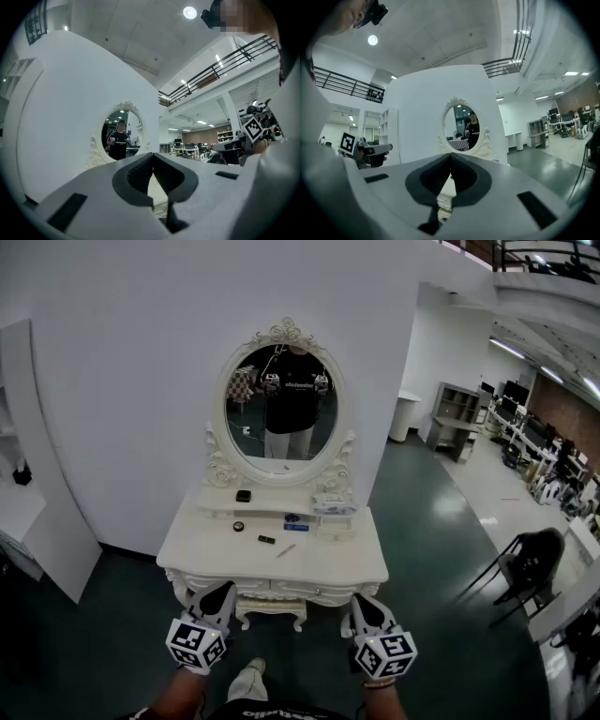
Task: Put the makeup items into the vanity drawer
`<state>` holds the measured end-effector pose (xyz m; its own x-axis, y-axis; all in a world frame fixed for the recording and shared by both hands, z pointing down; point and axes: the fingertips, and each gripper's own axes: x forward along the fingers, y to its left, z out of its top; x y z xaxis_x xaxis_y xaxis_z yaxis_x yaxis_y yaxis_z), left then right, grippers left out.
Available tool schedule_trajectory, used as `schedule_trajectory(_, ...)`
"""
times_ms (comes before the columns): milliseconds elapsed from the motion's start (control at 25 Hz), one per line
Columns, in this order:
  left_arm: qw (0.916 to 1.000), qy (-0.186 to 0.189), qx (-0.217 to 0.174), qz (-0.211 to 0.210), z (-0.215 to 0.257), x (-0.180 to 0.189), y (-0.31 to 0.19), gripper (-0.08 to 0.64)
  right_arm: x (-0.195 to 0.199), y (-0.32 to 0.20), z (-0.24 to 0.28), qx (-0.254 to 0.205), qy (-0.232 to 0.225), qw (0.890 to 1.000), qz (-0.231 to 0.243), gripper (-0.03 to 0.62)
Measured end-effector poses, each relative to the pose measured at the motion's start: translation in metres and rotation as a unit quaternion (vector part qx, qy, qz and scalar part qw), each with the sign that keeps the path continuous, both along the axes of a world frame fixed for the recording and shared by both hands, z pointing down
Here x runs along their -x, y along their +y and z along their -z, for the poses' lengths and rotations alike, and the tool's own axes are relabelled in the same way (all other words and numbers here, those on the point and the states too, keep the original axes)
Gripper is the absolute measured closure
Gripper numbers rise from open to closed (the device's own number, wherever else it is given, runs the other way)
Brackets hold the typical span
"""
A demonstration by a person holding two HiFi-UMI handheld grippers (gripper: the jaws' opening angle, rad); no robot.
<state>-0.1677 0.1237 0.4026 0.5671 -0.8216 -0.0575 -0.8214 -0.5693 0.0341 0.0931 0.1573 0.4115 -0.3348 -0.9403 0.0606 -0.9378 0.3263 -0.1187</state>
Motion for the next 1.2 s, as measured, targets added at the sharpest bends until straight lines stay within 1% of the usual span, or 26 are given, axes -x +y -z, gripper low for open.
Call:
schedule_trajectory(280,1.0,-0.002,-0.005,-0.004,0.004,-0.004,0.005,0.554,0.0,0.005,0.0,0.002,0.004,1.0,0.001,0.6)
schedule_trajectory(600,0.9999,-0.004,-0.01,-0.009,0.007,-0.01,0.008,0.554,-0.003,0.008,0.004,-0.012,0.004,1.0,0.004,0.6)
schedule_trajectory(880,1.0,-0.007,-0.006,-0.003,0.008,-0.011,0.015,0.554,-0.001,0.014,0.01,-0.021,0.0,1.0,0.013,0.6)
schedule_trajectory(1040,0.9999,-0.015,0.005,0.0,0.003,-0.009,0.018,0.554,0.005,0.01,0.007,-0.013,-0.006,1.0,0.024,0.6)
schedule_trajectory(1200,0.9998,-0.018,0.01,0.005,0.001,-0.006,0.012,0.554,0.011,0.002,0.008,-0.01,-0.004,0.999,0.034,0.6)
